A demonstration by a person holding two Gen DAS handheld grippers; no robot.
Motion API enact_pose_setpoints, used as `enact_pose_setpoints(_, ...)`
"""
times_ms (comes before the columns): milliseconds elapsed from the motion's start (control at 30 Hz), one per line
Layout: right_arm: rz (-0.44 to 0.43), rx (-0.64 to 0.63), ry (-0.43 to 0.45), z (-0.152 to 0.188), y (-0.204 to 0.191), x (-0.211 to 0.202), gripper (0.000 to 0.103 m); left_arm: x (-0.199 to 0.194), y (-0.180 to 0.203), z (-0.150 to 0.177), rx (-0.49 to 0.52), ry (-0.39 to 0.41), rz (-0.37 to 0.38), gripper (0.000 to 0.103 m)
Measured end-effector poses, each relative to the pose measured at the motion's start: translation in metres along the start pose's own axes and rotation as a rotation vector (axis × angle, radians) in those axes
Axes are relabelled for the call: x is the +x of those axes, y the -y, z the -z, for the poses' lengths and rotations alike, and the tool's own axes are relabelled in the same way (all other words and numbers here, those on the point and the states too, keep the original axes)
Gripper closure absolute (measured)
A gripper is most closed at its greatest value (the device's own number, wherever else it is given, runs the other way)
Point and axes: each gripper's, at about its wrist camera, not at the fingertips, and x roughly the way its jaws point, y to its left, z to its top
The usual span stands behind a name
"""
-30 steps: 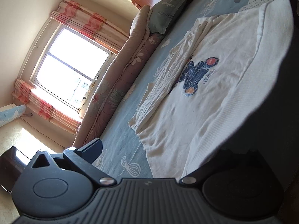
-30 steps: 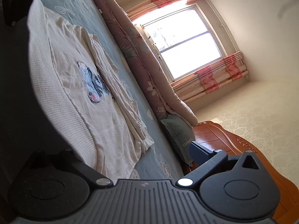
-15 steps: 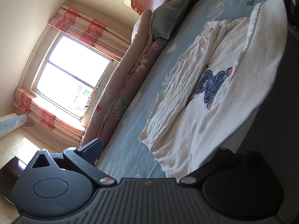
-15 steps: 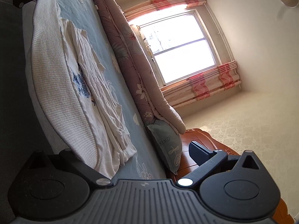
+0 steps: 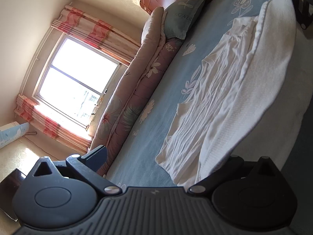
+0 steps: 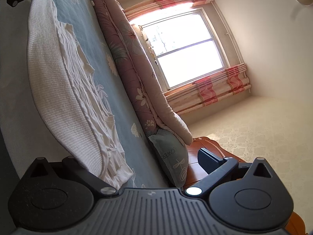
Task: Fold clothes
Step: 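Lift the hem with both grippers and fold it over toward the collar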
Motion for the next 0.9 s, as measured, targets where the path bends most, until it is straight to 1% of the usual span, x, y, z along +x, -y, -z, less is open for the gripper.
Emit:
enact_pose_setpoints(367,0.029,-0.008,-0.003,-0.014,0.003,0.073,0.000,0.071,-0.014,-0.014,-0.012,0.006,-0.009,0.000)
enact_pose_setpoints(500,0.032,-0.011,-0.013,-0.018,0.004,0.102,0.000,0.098,-0.017,-0.022,-0.002,0.014,-0.018,0.000)
enact_pose_setpoints(600,0.031,-0.002,-0.026,-0.019,0.004,0.124,0.000,0.118,-0.017,-0.025,-0.012,0.008,-0.011,0.000)
enact_pose_setpoints(667,0.020,0.003,-0.032,-0.020,0.003,0.137,0.000,0.132,-0.015,-0.025,-0.017,0.000,0.000,0.000)
enact_pose_setpoints(767,-0.021,0.007,-0.050,-0.018,-0.007,0.156,0.000,0.151,-0.009,-0.024,-0.012,-0.013,0.026,0.000)
enact_pose_setpoints(900,-0.100,0.028,-0.082,-0.014,-0.021,0.176,0.000,0.173,0.003,-0.020,-0.012,-0.062,0.104,0.000)
